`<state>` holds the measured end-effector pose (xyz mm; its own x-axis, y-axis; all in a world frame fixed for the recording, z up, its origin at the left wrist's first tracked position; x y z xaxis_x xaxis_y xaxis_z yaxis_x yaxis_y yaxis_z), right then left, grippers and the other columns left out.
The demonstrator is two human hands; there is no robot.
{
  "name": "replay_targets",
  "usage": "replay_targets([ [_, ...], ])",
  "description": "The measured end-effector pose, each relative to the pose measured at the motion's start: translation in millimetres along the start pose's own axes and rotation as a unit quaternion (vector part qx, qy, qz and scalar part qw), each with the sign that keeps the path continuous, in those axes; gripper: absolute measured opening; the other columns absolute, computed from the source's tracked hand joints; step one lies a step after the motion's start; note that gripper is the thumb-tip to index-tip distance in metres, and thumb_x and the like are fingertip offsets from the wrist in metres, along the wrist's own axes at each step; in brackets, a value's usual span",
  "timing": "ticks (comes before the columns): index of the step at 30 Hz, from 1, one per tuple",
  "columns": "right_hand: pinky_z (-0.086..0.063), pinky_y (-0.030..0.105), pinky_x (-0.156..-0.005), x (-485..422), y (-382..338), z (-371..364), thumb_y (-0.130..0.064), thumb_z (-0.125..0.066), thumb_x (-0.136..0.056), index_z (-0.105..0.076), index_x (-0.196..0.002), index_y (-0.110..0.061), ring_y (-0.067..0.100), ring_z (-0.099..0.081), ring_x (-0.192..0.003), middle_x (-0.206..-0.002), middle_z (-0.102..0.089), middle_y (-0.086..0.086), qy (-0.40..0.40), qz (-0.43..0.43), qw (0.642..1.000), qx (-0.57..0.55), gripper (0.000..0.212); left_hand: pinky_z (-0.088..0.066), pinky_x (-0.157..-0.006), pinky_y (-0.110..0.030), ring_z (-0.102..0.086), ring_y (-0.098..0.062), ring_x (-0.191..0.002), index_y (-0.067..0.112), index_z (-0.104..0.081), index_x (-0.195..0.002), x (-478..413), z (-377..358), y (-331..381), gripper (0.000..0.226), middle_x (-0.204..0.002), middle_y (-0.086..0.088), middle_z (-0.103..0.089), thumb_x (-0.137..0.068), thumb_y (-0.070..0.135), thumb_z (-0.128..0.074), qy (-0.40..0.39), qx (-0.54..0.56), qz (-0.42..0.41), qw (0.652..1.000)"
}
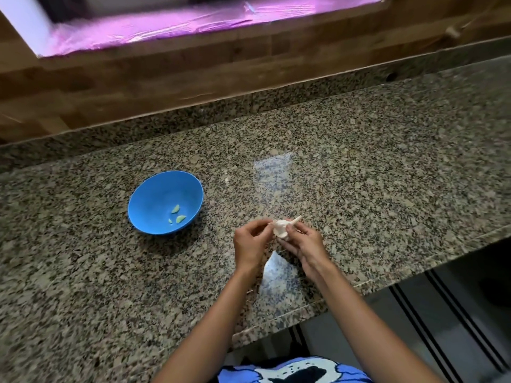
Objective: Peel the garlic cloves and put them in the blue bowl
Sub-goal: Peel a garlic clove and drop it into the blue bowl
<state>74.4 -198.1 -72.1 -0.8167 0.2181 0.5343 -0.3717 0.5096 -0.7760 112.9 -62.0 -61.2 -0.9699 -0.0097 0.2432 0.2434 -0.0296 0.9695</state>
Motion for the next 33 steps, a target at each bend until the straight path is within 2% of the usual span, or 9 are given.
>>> replay_targets([
  [2, -0.057, 0.022, -0.065, -0.2, 0.1, 1.2, 0.0, -0.053, -0.09, -0.058, -0.113, 0.002, 0.021, -0.067, -0.087, -0.104, -0.065, 0.015, 0.007, 0.006, 1.0, -0.007, 0.024, -0.058, -0.077, -0.033, -0.07, -0.025, -0.087, -0.001, -0.069, -0.094, 0.8, -2.2, -8.5, 0.017, -0.098, -0.015, -0.07, -0.081, -0.008, -0.064, -0.014, 0.118, 0.093, 0.988],
  [5, -0.056, 0.02, -0.064, 3.1, 0.1, 1.0, 0.0, -0.052, -0.09, -0.057, -0.116, 0.001, 0.017, -0.066, -0.083, -0.105, -0.065, 0.013, 0.011, 0.019, 1.0, 0.0, 0.026, -0.059, -0.073, -0.029, -0.069, -0.026, -0.089, -0.005, -0.067, -0.1, 2.9, -3.0, -14.2, 0.02, -0.106, -0.017, -0.067, -0.081, -0.011, -0.062, -0.033, 0.17, 0.147, 0.974],
  [9, -0.055, 0.018, -0.063, 9.4, -3.1, 1.4, 0.002, -0.052, -0.09, -0.059, -0.113, -0.004, 0.015, -0.065, -0.081, -0.098, -0.064, 0.006, 0.037, 0.055, 0.997, 0.028, 0.025, -0.056, -0.068, -0.022, -0.069, -0.024, -0.088, 0.0, -0.069, -0.097, 6.9, -6.3, -15.0, 0.02, -0.105, -0.017, -0.068, -0.081, -0.01, -0.062, -0.034, 0.143, 0.135, 0.98],
  [13, -0.056, 0.02, -0.066, 10.0, -5.0, 3.1, -0.002, -0.055, -0.089, -0.06, -0.114, -0.004, 0.021, -0.066, -0.09, -0.107, -0.065, 0.012, 0.057, 0.069, 0.994, 0.067, 0.025, -0.053, -0.065, -0.017, -0.07, -0.016, -0.078, 0.007, -0.069, -0.093, 13.0, -12.9, -8.3, 0.017, -0.088, -0.008, -0.073, -0.078, -0.002, -0.071, -0.043, 0.116, 0.103, 0.987],
  [17, -0.057, 0.022, -0.069, 10.8, -5.1, 2.6, 0.0, -0.054, -0.089, -0.06, -0.114, -0.003, 0.02, -0.068, -0.085, -0.103, -0.066, 0.012, 0.021, 0.038, 0.998, 0.049, 0.026, -0.055, -0.063, -0.02, -0.07, -0.023, -0.081, -0.002, -0.068, -0.098, 10.2, -7.4, -9.1, 0.024, -0.092, -0.016, -0.072, -0.075, -0.003, -0.072, -0.042, 0.126, 0.122, 0.984],
  [23, -0.057, 0.022, -0.064, 10.6, -2.1, 10.1, 0.0, -0.054, -0.089, -0.059, -0.111, -0.002, 0.023, -0.067, -0.083, -0.1, -0.066, 0.015, 0.039, 0.007, 0.999, 0.016, 0.023, -0.06, -0.067, -0.03, -0.069, -0.026, -0.076, -0.002, -0.068, -0.098, 8.7, -2.9, -14.2, 0.021, -0.097, -0.021, -0.069, -0.079, -0.011, -0.064, -0.033, 0.14, 0.151, 0.978],
  [26, -0.057, 0.026, -0.066, 7.2, -7.1, 15.3, -0.003, -0.056, -0.089, -0.058, -0.116, -0.003, 0.023, -0.065, -0.083, -0.102, -0.065, 0.01, 0.056, 0.035, 0.995, 0.072, 0.027, -0.059, -0.07, -0.027, -0.069, -0.023, -0.08, -0.002, -0.066, -0.104, 9.7, 1.9, -17.0, 0.02, -0.097, -0.02, -0.069, -0.085, -0.007, -0.059, -0.017, 0.175, 0.166, 0.97],
  [29, -0.047, 0.012, -0.052, 3.1, -33.4, 22.8, -0.011, -0.059, -0.087, -0.058, -0.12, -0.013, 0.01, -0.061, -0.074, -0.105, -0.063, 0.0, 0.096, 0.142, 0.94, 0.293, 0.033, -0.059, -0.069, -0.026, -0.069, -0.025, -0.083, -0.001, -0.064, -0.104, 6.3, 18.1, -21.5, 0.022, -0.096, -0.019, -0.069, -0.083, -0.003, -0.064, -0.002, 0.159, 0.168, 0.973],
  [33, -0.037, 0.006, -0.039, -6.9, -59.2, 23.0, -0.012, -0.057, -0.089, -0.058, -0.122, -0.013, -0.001, -0.05, -0.058, -0.098, -0.065, 0.003, 0.076, 0.226, 0.857, 0.457, 0.032, -0.056, -0.06, -0.024, -0.067, -0.023, -0.071, 0.004, -0.065, -0.089, -0.3, 44.2, -10.1, 0.016, -0.082, -0.013, -0.071, -0.076, 0.01, -0.074, 0.008, -0.054, 0.076, 0.996],
])
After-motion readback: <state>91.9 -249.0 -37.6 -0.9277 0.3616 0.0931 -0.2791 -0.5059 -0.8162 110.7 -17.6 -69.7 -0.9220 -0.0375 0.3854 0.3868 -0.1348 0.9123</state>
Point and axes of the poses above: each hand's wrist, its own x-axis away from the middle knuckle, its own z-axis out of the back of the hand, y = z × x, the point moved 8 cm from there along -x, towards the middle knuckle
